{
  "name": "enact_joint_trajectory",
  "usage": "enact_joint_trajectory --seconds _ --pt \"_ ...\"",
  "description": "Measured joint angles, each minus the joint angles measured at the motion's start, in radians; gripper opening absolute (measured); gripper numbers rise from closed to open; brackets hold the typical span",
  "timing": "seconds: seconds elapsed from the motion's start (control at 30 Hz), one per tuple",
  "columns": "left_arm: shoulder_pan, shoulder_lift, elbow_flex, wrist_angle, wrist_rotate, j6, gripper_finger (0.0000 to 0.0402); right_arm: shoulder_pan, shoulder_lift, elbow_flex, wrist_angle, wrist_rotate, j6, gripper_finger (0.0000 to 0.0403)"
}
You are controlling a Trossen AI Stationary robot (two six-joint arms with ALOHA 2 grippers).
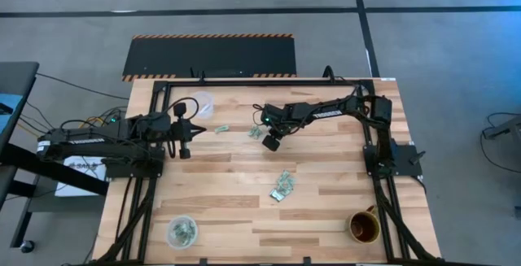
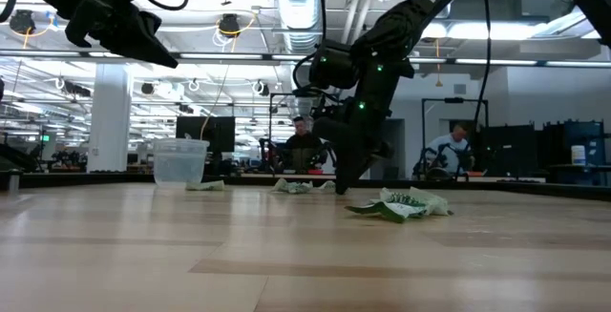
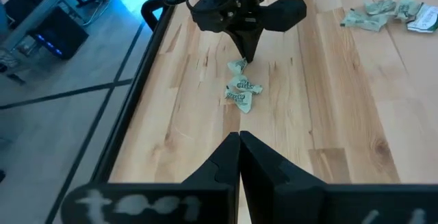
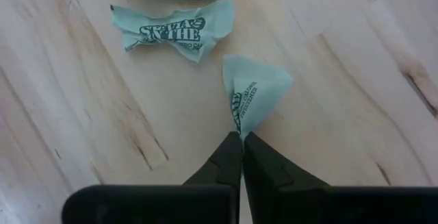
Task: Pick and place Stevia / Truvia into bins
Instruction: Put the stevia packet into the top transparent container
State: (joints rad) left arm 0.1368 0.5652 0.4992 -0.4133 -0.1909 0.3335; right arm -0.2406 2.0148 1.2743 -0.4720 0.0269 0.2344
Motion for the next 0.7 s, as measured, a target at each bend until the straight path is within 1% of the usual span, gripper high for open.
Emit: enact_joint_trajectory --seconds 0.33,0.7 --pt "0.000 0.000 0.000 0.000 0.000 -0.008 0.0000 0.023 -0.004 0.000 -0.013 0.031 -0.008 0.0000" --pt "0.000 0.000 0.000 0.000 0.000 -0.002 0.0000 0.030 -0.006 0.000 -0.022 0.031 -0.013 0.0000"
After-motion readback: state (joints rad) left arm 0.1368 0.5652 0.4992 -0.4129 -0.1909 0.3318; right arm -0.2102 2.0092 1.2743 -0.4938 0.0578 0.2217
